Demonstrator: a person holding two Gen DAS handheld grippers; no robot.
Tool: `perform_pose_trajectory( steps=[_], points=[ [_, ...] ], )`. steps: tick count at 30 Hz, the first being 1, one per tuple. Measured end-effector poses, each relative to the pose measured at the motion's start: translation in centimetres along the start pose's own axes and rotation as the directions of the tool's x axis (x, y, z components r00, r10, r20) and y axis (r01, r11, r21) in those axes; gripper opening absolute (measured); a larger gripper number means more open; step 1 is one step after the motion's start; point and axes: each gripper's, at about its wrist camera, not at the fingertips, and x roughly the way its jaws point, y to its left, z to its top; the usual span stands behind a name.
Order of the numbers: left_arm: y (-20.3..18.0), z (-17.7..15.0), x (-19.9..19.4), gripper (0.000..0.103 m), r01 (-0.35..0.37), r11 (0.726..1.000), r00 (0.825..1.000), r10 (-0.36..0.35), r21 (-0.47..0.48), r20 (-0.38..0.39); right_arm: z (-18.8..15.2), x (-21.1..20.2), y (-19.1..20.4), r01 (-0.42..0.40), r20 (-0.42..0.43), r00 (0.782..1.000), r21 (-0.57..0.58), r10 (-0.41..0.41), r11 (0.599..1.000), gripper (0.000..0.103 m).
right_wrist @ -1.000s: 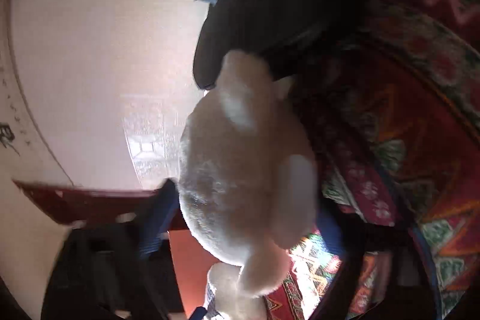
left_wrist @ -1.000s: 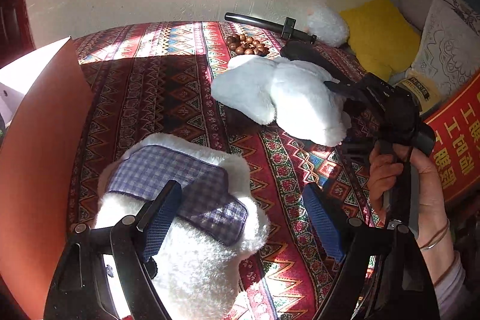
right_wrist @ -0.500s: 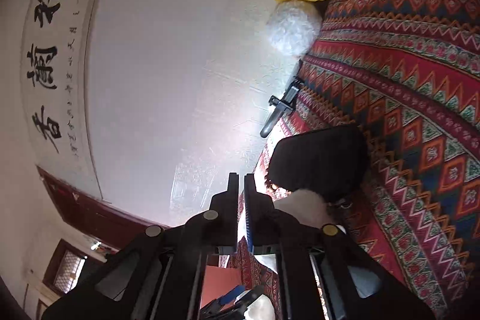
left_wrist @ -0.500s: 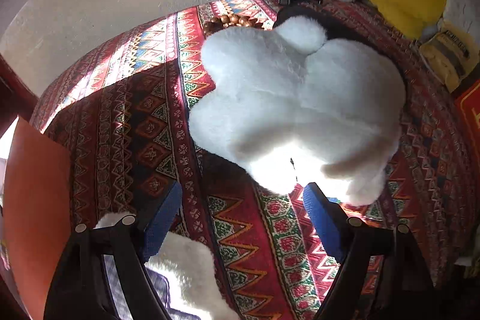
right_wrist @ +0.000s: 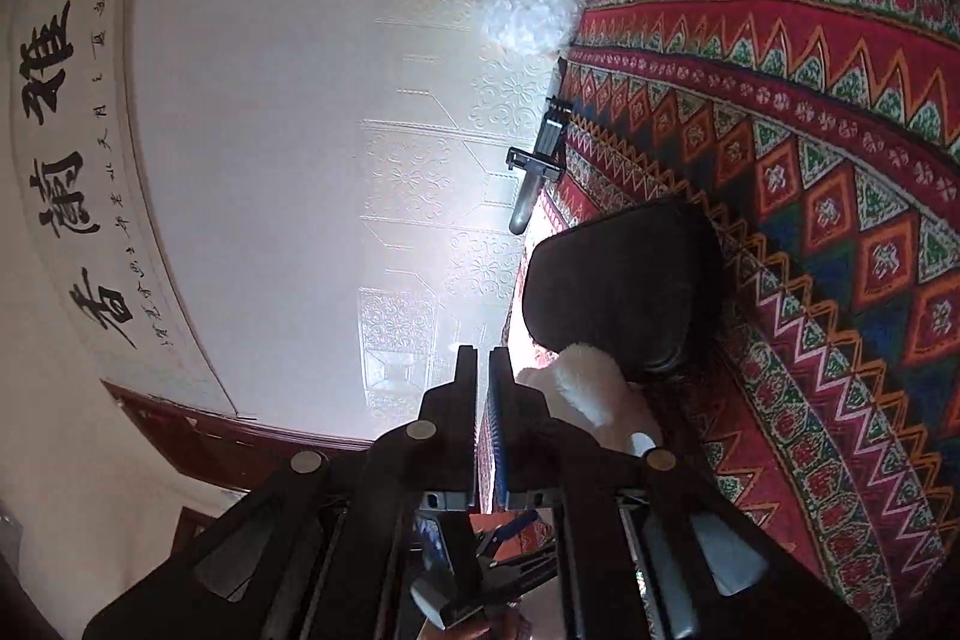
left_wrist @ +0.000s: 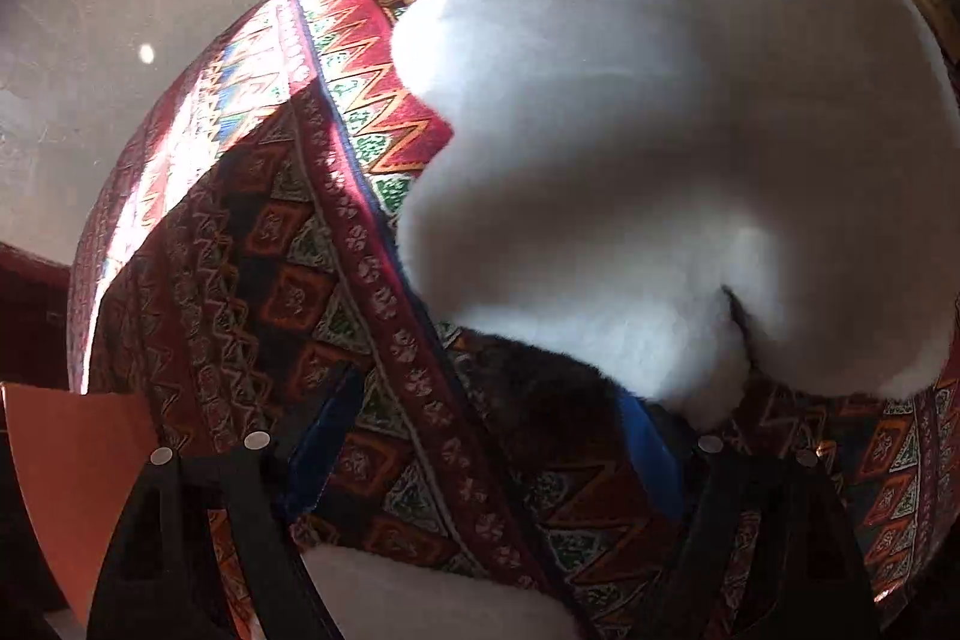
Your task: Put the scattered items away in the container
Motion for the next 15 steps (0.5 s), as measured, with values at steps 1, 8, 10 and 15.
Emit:
perform_pose_trajectory(
  steps=[1,8,10,15],
  points=[
    [-0.5,0.6,0.3,0.083,-0.011,1.000,1.000,0.011,0.028,0.002,-0.1,0.3,-0.4,-0.003,-0.009,1.000,0.019,0.004,1.000,0.005],
    [-1.1,1.8,-0.1,0.013,0.120,0.993,0.992,-0.120,0.001,0.026,-0.4,0.9,-0.4,0.025,-0.020,0.999,0.007,-0.025,1.000,0.006],
    [-0.5,0.9,-1.1,0.012,0.146,0.988,0.989,-0.144,-0.059,0.044,-0.8,1.2,-0.1,0.041,-0.031,0.999,-0.009,-0.042,0.999,0.024],
    [5.0,-6.9,-9.1,0.012,0.332,0.892,0.935,-0.267,-0.307,0.235,-2.4,1.9,3.1,0.050,-0.044,0.997,-0.141,-0.056,0.989,0.084]
  ],
)
